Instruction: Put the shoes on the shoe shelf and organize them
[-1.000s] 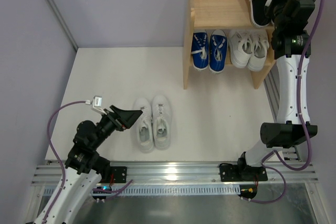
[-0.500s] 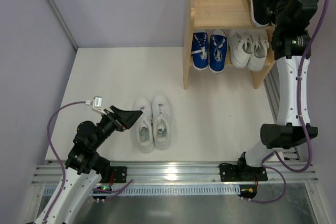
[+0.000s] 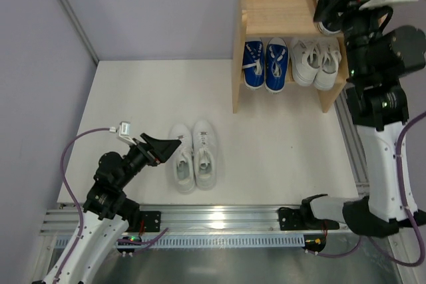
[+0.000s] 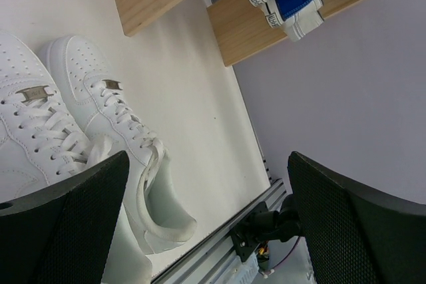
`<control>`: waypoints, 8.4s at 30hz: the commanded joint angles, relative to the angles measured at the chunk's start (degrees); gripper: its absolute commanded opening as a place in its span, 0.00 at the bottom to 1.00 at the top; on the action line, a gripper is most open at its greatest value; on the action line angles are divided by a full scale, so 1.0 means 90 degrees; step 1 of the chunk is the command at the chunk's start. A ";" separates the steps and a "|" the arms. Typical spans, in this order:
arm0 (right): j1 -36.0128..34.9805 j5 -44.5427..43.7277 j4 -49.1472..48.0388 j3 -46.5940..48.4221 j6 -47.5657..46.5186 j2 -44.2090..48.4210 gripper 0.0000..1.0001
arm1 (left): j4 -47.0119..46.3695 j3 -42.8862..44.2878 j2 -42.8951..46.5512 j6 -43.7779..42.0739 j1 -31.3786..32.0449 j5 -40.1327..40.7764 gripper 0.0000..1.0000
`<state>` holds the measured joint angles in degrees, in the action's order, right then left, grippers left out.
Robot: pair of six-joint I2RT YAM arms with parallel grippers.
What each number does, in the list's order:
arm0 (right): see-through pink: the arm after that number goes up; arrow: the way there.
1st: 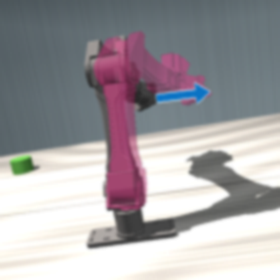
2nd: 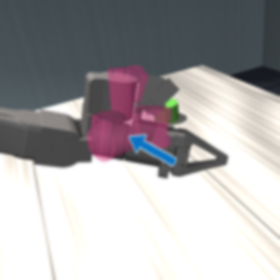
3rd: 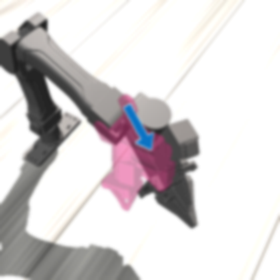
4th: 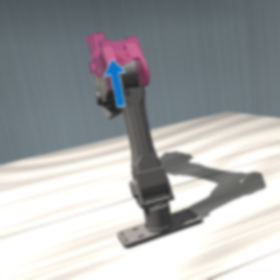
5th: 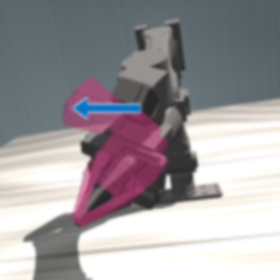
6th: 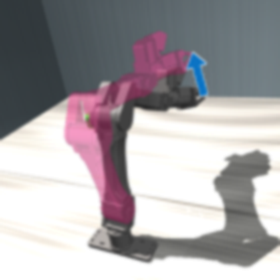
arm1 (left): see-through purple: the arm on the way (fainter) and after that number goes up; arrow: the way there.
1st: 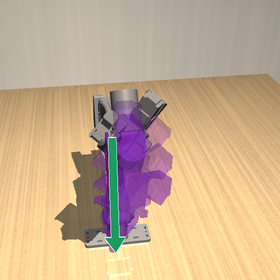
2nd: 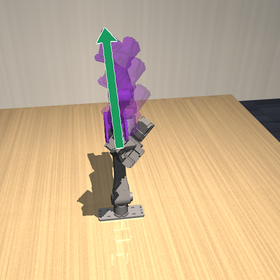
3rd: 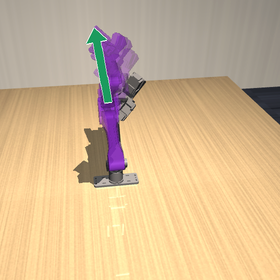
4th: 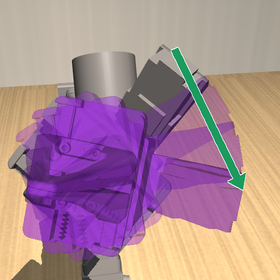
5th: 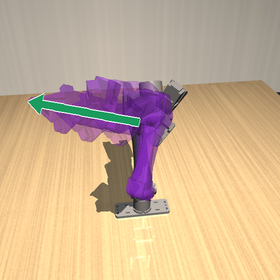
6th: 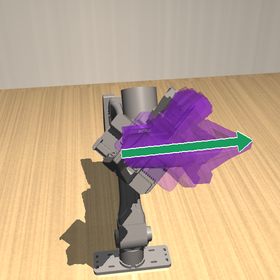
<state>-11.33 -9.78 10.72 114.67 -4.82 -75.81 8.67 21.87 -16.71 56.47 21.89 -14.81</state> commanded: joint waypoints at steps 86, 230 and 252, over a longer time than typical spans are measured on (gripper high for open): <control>-0.5557 -0.4030 0.2870 -0.8787 0.5018 0.5132 0.84 | 0.0034 0.4239 -0.8250 0.0903 0.5039 0.3950 0.00; -0.2686 0.1166 0.1321 -0.2667 0.0381 0.3249 0.04 | 0.1791 0.1545 -0.2304 0.0444 0.5322 0.7436 0.92; -0.2686 -0.1871 -0.0575 0.1514 -0.0714 -0.0608 0.04 | 0.2386 0.1096 -0.0927 0.0913 0.5322 0.7426 0.91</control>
<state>-35.40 -22.85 28.10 118.17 -7.38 -84.01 28.21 32.75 -26.74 62.57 70.02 49.54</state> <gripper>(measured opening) 0.275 0.910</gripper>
